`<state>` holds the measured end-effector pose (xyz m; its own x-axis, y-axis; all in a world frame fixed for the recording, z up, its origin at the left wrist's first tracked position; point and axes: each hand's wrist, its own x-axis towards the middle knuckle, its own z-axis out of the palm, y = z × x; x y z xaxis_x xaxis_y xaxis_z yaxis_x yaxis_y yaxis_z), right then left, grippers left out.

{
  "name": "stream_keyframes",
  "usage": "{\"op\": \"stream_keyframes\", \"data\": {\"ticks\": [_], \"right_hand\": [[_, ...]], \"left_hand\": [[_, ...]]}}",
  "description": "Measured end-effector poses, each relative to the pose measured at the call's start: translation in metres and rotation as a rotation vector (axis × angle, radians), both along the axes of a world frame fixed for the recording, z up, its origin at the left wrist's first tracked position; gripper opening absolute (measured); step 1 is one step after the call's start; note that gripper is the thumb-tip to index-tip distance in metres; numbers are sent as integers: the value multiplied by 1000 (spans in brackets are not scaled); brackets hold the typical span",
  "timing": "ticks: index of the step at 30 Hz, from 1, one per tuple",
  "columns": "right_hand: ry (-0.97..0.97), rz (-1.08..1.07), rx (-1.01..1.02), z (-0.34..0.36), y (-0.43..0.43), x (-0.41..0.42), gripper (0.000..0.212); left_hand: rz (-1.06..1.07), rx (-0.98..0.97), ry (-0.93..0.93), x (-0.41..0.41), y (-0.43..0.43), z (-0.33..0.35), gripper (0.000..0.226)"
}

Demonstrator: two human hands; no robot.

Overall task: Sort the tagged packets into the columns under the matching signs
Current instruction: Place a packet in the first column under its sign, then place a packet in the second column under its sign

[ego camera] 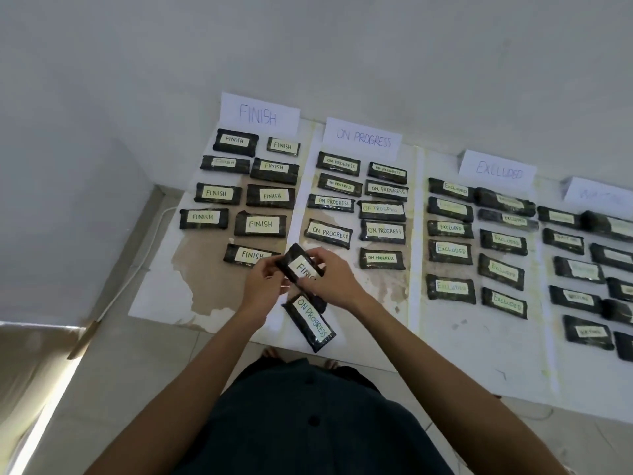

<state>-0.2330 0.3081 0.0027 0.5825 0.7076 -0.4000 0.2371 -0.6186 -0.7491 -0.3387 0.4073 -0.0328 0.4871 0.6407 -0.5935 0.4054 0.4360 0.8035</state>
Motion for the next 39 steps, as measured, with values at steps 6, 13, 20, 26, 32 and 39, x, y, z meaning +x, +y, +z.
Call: {"op": "stream_keyframes", "data": {"ticks": [6, 13, 20, 26, 32, 39], "right_hand": [[-52, 252, 37, -13, 63, -30, 27], [9, 290, 48, -29, 141, -50, 75], [-301, 533, 18, -63, 202, -73, 57], [-378, 636, 20, -83, 223, -85, 37], [-388, 652, 49, -96, 220, -78, 34], [-336, 600, 168, -80, 199, -66, 35]], "left_hand": [[138, -7, 0, -27, 37, -3, 21], [303, 66, 57, -65, 104, -19, 20], [464, 144, 121, -90, 157, -51, 31], [315, 409, 402, -95, 173, -69, 34], [198, 534, 653, -93, 169, -72, 40], [-178, 944, 616, -98, 156, -50, 34]]}}
